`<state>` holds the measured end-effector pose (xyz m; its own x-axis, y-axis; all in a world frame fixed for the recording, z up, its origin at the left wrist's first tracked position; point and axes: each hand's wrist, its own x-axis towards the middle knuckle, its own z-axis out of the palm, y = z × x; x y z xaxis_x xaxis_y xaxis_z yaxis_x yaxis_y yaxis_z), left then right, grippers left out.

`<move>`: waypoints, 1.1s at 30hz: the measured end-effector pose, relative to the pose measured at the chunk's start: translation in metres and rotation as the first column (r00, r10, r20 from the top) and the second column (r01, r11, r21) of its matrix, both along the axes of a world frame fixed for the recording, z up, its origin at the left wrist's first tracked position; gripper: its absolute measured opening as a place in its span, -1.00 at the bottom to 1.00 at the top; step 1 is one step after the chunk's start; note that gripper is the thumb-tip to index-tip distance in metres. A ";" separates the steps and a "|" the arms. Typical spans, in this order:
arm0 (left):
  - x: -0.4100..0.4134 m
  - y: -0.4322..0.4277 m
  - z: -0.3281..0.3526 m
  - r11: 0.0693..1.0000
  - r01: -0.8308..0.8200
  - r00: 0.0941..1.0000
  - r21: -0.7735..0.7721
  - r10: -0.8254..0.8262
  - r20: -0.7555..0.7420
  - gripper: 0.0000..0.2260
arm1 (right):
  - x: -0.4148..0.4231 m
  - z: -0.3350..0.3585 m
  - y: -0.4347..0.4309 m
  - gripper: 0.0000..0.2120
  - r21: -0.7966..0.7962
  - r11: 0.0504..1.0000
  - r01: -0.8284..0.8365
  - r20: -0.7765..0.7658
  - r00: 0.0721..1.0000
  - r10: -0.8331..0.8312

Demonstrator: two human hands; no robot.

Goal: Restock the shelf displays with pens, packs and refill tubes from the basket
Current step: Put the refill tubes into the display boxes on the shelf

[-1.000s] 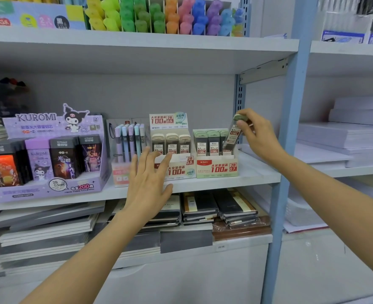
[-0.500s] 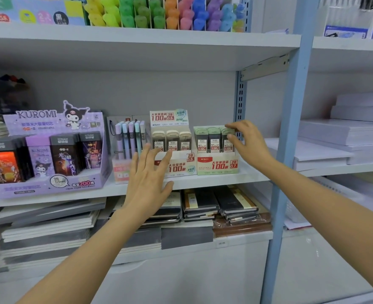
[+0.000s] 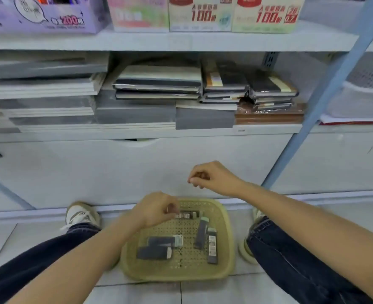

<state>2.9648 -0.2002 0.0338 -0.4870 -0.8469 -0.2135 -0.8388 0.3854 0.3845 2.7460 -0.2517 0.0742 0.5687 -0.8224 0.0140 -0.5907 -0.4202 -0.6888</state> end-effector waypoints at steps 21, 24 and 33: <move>0.015 0.029 -0.216 0.918 -0.337 0.940 0.208 0.341 0.017 -0.54 | 0.009 -0.257 0.029 -0.59 0.124 0.991 0.051 -0.477 0.879 0.015; 0.014 0.030 -0.214 0.877 -0.399 0.897 0.266 0.433 -0.082 -0.67 | 0.009 -0.258 0.033 -0.64 0.168 0.984 0.053 -0.449 0.893 0.028; 0.001 0.024 -0.188 0.678 -0.420 0.625 0.603 0.698 -0.350 -0.80 | 0.024 -0.223 0.035 -0.64 0.545 0.832 0.108 0.101 0.976 -0.192</move>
<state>2.9659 -0.1764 -0.1546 -0.0892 -0.8652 -0.4934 -0.4328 -0.4125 0.8016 2.7704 -0.2163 -0.1489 0.4641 -0.8006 -0.3790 -0.4921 0.1228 -0.8619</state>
